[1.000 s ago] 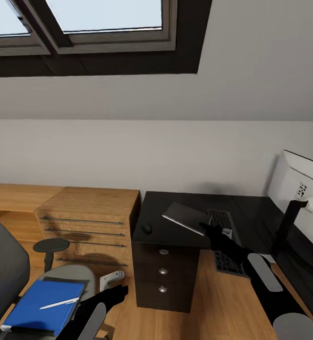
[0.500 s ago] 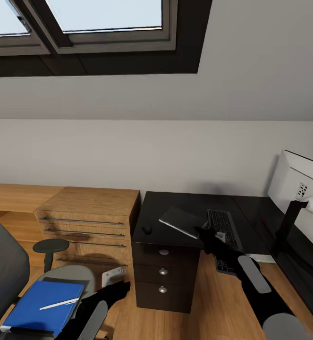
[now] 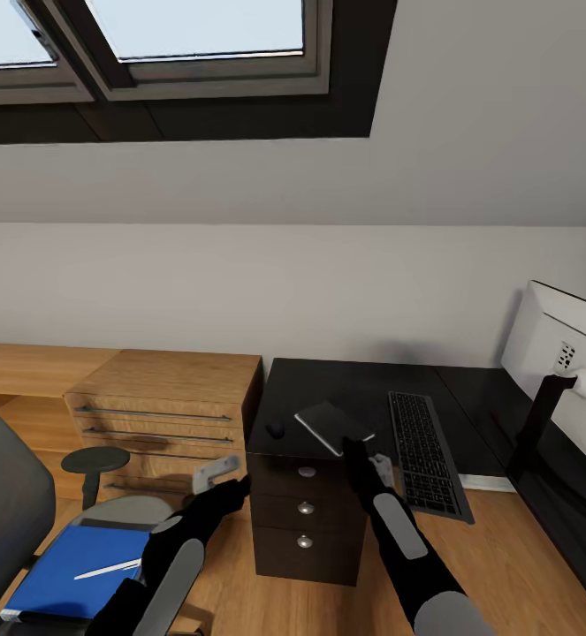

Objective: In the bedroom, organize the workspace by keeping the computer under the desk, ensuring the monitor is on the desk, placing the keyboard on the desk next to the monitor, placing the mouse on the desk next to the keyboard, moving the folder from the swivel chair onto the desk next to the mouse, stacking the notebook on top of the folder with the pen on top of the notebook, and positioning the swivel chair next to the desk.

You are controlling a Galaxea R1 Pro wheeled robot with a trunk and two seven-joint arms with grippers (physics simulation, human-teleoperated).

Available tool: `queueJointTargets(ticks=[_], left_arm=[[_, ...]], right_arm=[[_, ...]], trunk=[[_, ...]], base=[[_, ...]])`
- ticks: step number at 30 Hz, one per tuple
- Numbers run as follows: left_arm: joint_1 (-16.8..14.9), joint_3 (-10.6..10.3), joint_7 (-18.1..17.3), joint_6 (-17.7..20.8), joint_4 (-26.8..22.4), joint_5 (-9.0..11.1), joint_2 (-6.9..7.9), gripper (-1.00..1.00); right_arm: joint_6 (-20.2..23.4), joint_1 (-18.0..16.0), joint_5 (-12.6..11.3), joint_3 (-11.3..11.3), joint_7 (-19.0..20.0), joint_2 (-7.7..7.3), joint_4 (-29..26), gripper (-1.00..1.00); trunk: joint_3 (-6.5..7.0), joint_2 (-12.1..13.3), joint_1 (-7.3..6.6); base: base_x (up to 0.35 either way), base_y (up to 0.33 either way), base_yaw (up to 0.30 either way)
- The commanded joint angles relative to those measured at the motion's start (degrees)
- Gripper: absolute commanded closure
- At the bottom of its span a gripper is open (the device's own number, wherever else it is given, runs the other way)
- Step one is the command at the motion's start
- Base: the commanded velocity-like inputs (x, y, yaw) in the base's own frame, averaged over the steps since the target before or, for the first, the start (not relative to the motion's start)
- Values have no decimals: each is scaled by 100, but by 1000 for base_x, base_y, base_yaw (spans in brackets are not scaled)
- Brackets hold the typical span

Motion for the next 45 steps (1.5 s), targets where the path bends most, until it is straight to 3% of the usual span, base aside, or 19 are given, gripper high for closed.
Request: queueJointTargets(ticks=[1,5,9,24,45], left_arm=[[-6,-25,82,12,-45,57,-3,-100],[-9,-107,159,34,-145,71,-48,-100],[-7,-102,182,60,-156,89,-212,-100],[-9,-76,194,56,-93,67,-193,-100],[-10,-81,238,39,-84,60,-202,-100]], right_arm=[[-40,-4,-66,3,-15,25,7,100],[-274,-5,-80,4,-150,65,64,100],[-421,-5,-91,18,-160,65,262,100],[-422,-5,-102,6,-141,65,306,100],[-412,-5,-102,-21,-158,65,333,100]], trunk=[[-7,-4,0],[-7,-4,0],[-7,-4,0],[-7,-4,0],[-384,-847,461]], base=[[0,0,0],[0,0,0],[0,0,0],[0,0,0],[0,0,0]])
